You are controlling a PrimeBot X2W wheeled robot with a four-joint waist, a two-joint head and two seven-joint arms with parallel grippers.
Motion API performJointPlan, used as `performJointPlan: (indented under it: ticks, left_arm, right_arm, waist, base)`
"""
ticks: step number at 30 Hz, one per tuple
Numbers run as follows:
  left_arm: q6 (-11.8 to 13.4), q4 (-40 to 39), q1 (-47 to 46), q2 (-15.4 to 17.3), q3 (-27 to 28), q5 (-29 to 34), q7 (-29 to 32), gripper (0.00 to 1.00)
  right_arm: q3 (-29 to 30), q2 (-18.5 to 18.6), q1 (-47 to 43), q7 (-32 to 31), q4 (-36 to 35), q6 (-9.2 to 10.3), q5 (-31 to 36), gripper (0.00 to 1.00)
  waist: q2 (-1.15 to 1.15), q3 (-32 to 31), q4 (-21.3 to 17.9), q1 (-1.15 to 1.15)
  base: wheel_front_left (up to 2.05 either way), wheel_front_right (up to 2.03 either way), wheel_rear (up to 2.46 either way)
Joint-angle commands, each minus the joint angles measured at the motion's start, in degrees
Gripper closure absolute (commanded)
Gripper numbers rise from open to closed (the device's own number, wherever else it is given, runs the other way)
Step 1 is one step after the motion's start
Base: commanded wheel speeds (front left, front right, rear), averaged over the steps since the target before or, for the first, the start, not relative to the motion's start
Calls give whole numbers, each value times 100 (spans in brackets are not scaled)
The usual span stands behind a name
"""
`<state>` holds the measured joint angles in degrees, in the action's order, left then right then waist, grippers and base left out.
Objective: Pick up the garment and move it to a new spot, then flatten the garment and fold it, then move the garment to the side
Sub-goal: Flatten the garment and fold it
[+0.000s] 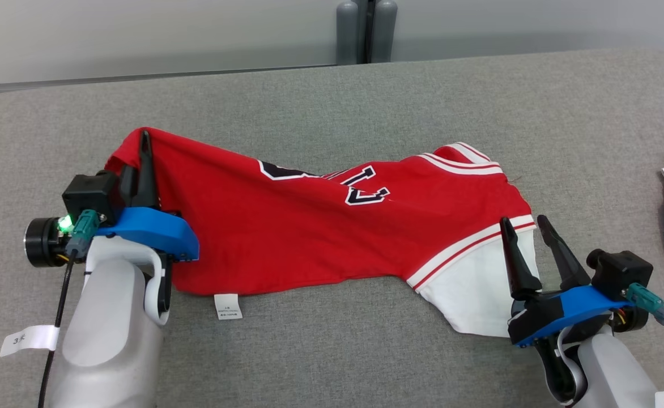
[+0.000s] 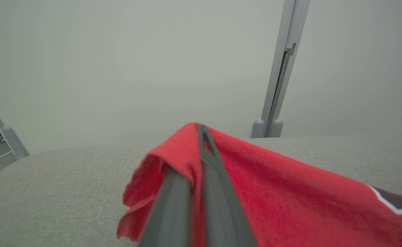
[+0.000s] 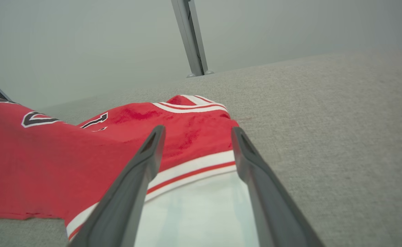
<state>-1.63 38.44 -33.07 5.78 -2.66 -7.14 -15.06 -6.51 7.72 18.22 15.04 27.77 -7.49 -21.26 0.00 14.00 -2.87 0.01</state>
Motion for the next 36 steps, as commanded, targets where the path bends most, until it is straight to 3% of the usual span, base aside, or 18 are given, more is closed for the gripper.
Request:
performJointPlan:
  ticks: [1,2,3,11,19,30,36]
  left_arm:
    - [-24,-6,-17,-19,-6,47,-15,68]
    - [-28,54,13,-44,-16,60,-15,20]
    - [-29,171,53,-70,-14,44,-14,0]
    - [113,881,570,-131,264,-97,-15,0]
    - [-28,274,1711,-228,221,-26,-15,0]
    - [201,-1000,3116,-287,-128,-192,-15,0]
    - [257,-1104,3502,-282,-431,-246,-15,0]
  right_arm:
    - [-20,-21,20,15,22,0,15,0]
    - [-32,-30,8,15,41,0,25,0]
    - [-46,-39,0,16,58,0,25,0]
    - [-72,-168,-191,15,120,0,134,0]
    - [134,-312,-583,15,47,0,274,0]
    - [261,-429,-1159,15,-53,0,1076,0]
    - [369,-462,-1364,15,77,0,1310,0]
  waist:
    - [0,-28,25,-1]
    - [0,-57,47,-1]
    - [0,-84,64,-1]
    - [0,-497,156,-1]
    - [0,-940,307,-1]
    - [0,-1392,325,-1]
    - [0,-1534,366,-1]
  base:
    - [0,0,0]
    - [0,0,0]
    - [0,0,0]
    - [0,0,0]
    - [0,0,0]
    - [0,0,0]
    - [0,0,0]
